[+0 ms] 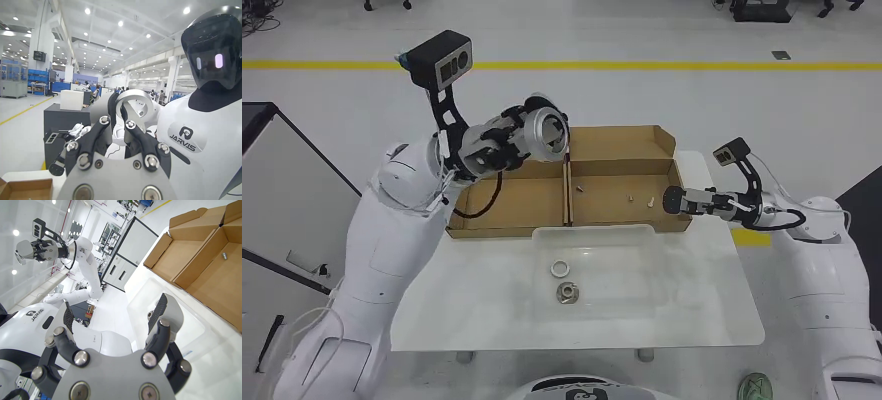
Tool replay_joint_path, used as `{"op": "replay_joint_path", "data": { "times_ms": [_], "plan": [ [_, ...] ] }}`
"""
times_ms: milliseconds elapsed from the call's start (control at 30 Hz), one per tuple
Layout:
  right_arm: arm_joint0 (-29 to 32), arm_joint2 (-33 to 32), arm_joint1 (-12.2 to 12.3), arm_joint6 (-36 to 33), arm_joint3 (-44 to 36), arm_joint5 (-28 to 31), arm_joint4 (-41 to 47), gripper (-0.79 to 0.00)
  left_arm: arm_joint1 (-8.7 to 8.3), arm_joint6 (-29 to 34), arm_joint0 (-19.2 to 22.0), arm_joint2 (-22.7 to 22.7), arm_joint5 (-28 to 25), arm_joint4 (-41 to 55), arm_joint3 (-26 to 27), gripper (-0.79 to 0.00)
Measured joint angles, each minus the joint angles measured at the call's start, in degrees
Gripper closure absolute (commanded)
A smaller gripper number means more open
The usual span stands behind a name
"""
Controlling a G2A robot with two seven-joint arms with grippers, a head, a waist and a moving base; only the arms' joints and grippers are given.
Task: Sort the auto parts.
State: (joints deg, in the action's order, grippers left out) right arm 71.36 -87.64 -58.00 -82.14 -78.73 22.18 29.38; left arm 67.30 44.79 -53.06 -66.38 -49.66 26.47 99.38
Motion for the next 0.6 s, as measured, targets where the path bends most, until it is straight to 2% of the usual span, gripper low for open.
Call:
{"op": "replay_joint_path", "data": {
  "times_ms": [133, 400, 600],
  "plan": [
    [0.0, 0.0, 0.0, 0.0, 0.0, 0.0, 0.0, -0.785, 0.44, -2.3, -0.7, 1.5, -2.0, 6.4, 1.3, 0.0],
    [0.0, 0.0, 0.0, 0.0, 0.0, 0.0, 0.0, -0.785, 1.12, -0.6, 0.0, 3.8, -5.2, 21.1, 1.3, 0.0],
    [0.0, 0.0, 0.0, 0.0, 0.0, 0.0, 0.0, -0.785, 1.27, 0.4, 0.1, 4.0, -5.4, 24.4, 1.3, 0.0]
  ]
}}
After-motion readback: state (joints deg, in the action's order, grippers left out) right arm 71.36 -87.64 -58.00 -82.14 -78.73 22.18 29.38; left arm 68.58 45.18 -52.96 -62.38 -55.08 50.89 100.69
